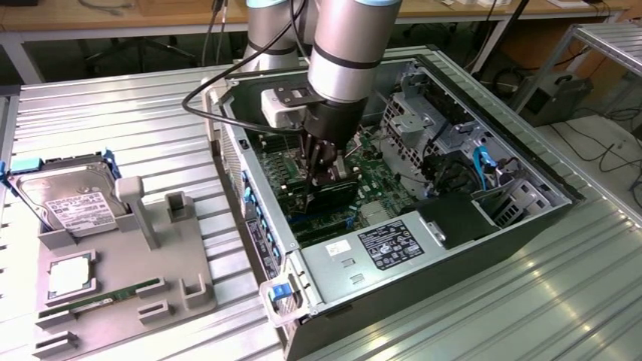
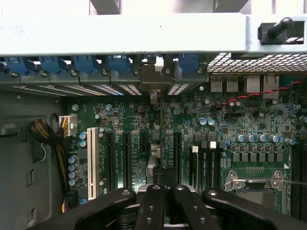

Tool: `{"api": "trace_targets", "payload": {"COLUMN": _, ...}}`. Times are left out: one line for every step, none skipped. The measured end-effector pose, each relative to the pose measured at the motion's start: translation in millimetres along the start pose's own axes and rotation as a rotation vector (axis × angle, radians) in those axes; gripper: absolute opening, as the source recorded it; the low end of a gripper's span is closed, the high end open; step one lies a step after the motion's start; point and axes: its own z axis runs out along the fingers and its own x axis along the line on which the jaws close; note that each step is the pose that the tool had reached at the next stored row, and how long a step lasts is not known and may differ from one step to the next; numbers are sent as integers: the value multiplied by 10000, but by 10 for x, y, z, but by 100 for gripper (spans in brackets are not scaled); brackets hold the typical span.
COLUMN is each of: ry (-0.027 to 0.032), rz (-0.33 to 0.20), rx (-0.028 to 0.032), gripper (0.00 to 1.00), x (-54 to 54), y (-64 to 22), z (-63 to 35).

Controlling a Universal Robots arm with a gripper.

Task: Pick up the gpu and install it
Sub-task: 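Insert the gpu into the slot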

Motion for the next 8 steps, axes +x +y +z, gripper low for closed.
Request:
{"api": "trace_targets", "payload": {"ry": 0, "rz": 0, "rx": 0, "gripper": 11, "x": 1, "y": 1, "z": -16}}
{"api": "trace_targets", "payload": {"ry": -1, "rz": 0, "rx": 1, "gripper": 11, "x": 2, "y": 3, "z": -44}}
{"api": "trace_targets", "payload": {"ry": 1, "rz": 0, "rx": 0, "gripper": 11, "x": 3, "y": 5, "z": -90}}
{"api": "trace_targets", "payload": {"ry": -1, "rz": 0, "rx": 1, "gripper": 11, "x": 5, "y": 8, "z": -135}}
{"api": "trace_targets", "payload": {"ry": -1, "rz": 0, "rx": 1, "gripper": 11, "x": 6, "y": 9, "z": -166}}
{"api": "trace_targets", "payload": {"ry": 1, "rz": 0, "rx": 0, "gripper": 11, "x": 7, "y": 12, "z": -199}}
{"api": "trace_targets", "payload": {"ry": 0, "rz": 0, "rx": 0, "gripper": 11, "x": 8, "y": 13, "z": -221}}
{"api": "trace_targets", "payload": {"ry": 1, "rz": -1, "rx": 0, "gripper": 11, "x": 8, "y": 13, "z": -231}}
